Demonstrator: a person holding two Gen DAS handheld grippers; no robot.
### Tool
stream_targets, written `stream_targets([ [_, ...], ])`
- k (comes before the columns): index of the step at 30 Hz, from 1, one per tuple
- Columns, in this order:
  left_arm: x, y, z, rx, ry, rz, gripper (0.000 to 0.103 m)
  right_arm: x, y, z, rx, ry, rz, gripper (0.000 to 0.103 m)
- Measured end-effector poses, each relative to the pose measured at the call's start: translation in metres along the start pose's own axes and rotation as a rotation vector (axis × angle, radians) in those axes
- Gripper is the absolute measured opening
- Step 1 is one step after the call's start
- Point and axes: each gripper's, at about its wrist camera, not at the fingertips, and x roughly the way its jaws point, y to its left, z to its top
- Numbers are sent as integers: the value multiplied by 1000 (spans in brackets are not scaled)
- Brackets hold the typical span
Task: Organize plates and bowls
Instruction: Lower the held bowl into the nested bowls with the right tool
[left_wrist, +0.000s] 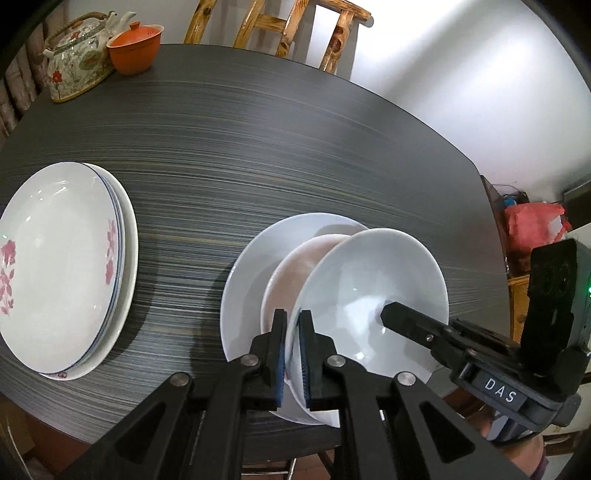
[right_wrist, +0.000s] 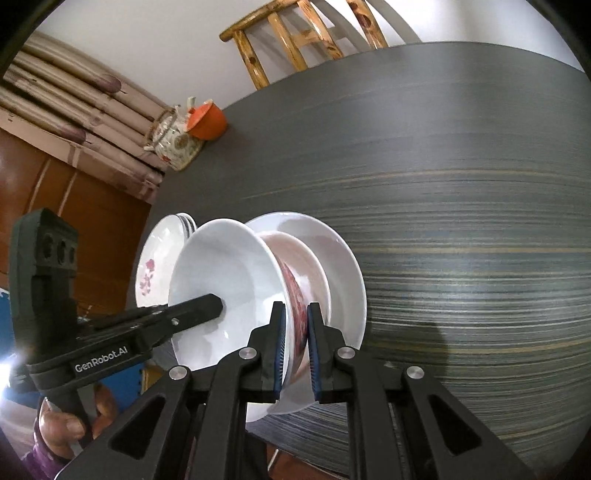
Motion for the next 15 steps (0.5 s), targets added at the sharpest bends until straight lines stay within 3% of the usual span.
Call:
stream_targets([
  [15,0,-4,-10,71,-50,52,7,10,7,4,2,-11,-39,12],
])
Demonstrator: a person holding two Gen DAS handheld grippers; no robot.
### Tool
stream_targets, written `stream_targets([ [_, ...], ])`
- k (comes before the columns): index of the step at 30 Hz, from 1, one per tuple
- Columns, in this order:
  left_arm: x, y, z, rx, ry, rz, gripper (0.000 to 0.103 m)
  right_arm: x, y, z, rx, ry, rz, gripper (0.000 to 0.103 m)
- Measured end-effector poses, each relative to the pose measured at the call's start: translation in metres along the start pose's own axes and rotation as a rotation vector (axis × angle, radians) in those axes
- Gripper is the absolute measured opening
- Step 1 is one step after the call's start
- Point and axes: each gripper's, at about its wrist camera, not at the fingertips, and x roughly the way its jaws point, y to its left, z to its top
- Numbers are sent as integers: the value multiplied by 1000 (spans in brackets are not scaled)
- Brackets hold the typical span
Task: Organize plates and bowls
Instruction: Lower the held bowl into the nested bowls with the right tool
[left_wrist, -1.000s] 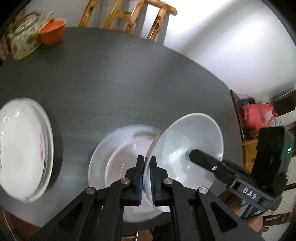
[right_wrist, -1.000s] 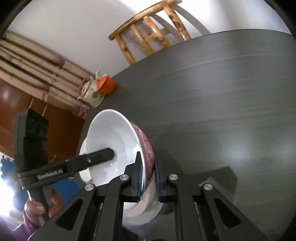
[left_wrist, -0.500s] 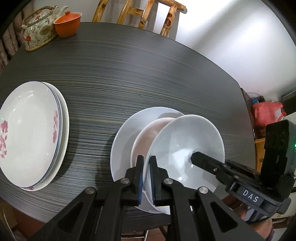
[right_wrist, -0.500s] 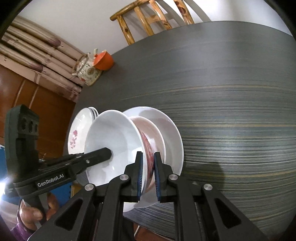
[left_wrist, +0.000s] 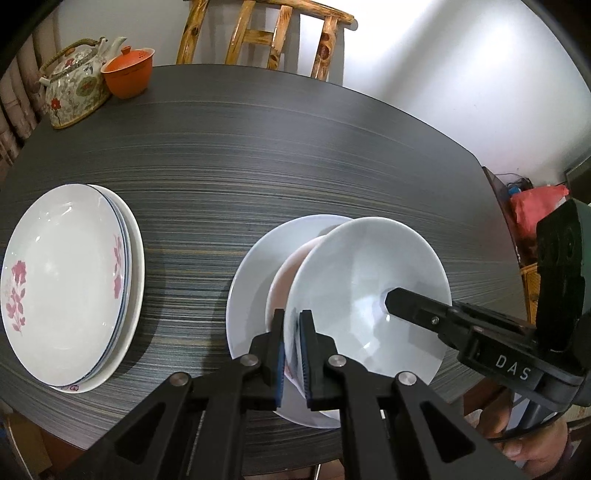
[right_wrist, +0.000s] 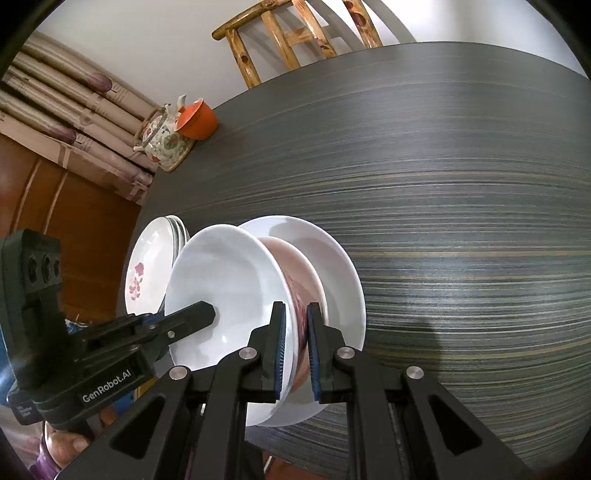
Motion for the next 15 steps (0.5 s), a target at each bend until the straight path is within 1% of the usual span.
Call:
stream_targets([
  [4,-1,7,0,-19,20,-13,7,0,-1,-1,10,-6,7,13],
  [15,1,7,3,-26,28,-22,7,-2,-6,-1,19,-7,21,13],
])
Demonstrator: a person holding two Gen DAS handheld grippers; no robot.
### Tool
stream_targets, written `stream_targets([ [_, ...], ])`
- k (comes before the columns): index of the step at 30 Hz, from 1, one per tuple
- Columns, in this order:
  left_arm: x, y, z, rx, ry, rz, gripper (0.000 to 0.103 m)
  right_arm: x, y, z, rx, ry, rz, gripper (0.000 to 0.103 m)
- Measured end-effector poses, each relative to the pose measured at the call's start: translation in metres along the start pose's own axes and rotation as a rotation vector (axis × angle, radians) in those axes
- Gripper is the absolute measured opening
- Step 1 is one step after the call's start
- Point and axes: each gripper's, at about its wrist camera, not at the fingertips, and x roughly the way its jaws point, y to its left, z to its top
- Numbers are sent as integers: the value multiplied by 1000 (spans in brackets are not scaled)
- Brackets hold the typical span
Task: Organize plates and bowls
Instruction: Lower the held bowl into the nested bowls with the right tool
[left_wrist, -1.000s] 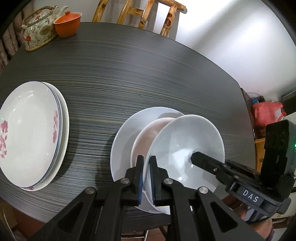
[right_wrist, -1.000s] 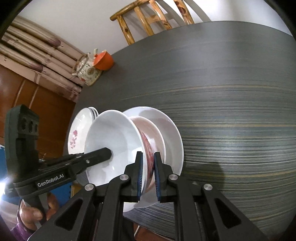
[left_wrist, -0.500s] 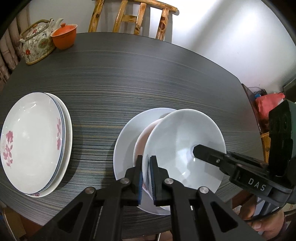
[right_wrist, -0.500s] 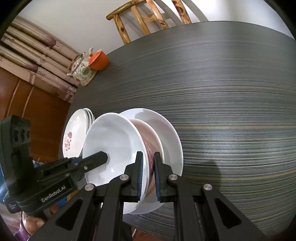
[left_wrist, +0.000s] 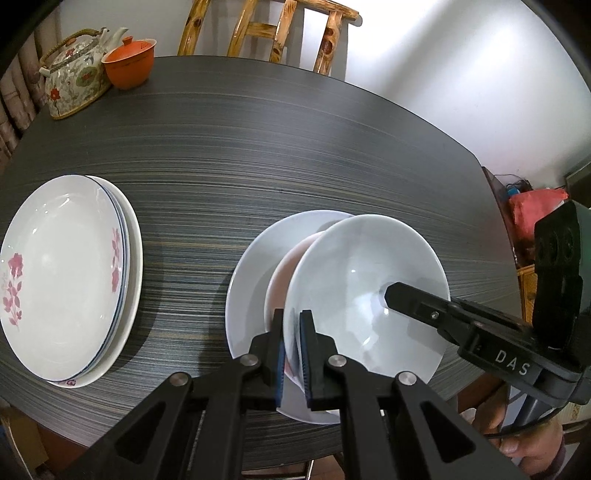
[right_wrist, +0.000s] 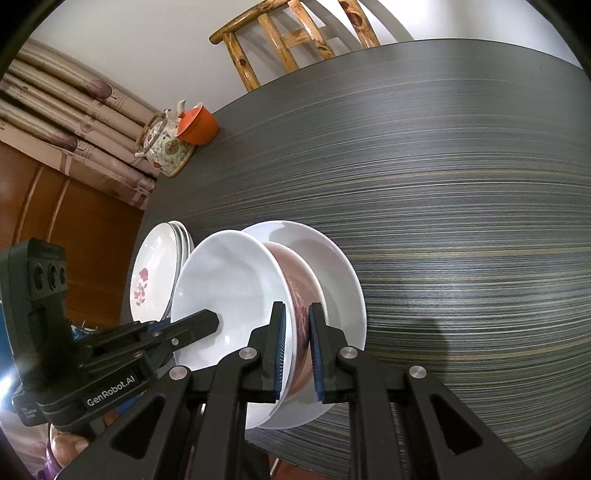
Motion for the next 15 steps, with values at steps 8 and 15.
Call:
stream_targets([
  [8,0,5,3,-1,4,-2,7,0,21,-1,-142,-5,-112,12],
  [15,-1,11,4,-18,9,-26,7,1,33,-4,-244,-25,-191,12],
])
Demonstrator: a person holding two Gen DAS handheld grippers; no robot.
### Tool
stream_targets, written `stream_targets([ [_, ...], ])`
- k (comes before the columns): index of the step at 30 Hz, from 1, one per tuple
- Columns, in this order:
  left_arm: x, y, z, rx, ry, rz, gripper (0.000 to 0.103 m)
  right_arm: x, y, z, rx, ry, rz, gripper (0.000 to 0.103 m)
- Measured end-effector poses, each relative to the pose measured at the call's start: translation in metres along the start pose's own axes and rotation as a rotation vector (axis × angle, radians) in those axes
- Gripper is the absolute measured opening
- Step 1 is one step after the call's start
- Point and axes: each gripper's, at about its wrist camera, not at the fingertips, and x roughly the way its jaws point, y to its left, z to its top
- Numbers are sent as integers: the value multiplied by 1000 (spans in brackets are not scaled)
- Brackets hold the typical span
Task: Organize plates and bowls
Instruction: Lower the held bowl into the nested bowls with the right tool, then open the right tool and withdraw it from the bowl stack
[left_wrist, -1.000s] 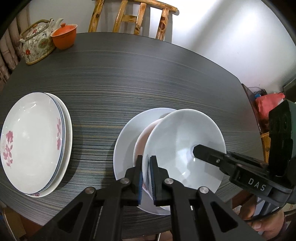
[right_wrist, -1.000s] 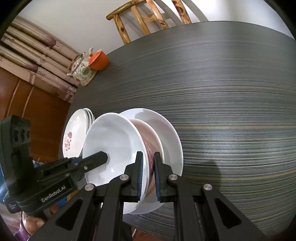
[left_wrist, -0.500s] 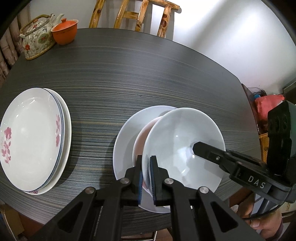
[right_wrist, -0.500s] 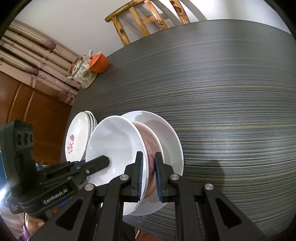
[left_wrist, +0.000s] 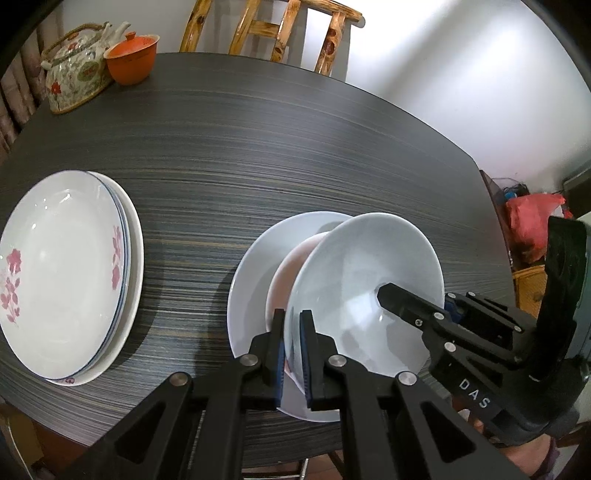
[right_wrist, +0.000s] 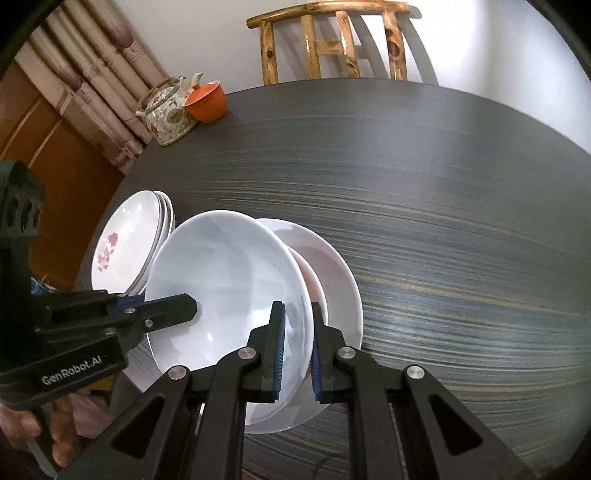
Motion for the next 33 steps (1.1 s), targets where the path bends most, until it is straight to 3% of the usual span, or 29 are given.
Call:
stream_targets([
  [3,1,2,1,3,3,-8,7,0,2,1,-18,-2,-15,13],
  [4,1,3,1,6,5,-8,7,0,2,1,-10,-1,-5,18],
  [6,3,3,2,14,11,-9,7,1,-7,3,60,14,78,26],
  [13,4,8,8,11,30,-19,7,0,-17,3,130,22,148,28],
  [16,3,8,12,11,44,-19,7,0,-26,3,193,25,220,33],
  [23,4,8,13,15,52,-23,7,0,-46,4,314,41,332,33],
  [27,5,21,13,-37,67,-75,6,-5,-30,9,207,32,258,37],
  [29,4,26,15,-51,76,-92,6,-12,-16,12,98,-3,155,56],
  [30,3,26,16,-45,72,-84,6,-15,-11,12,45,-23,85,74],
  [32,2,24,17,-33,67,-69,6,-23,-2,12,-42,-67,-7,75],
  [33,0,22,17,-23,65,-58,6,-24,-2,12,-56,-71,19,72],
])
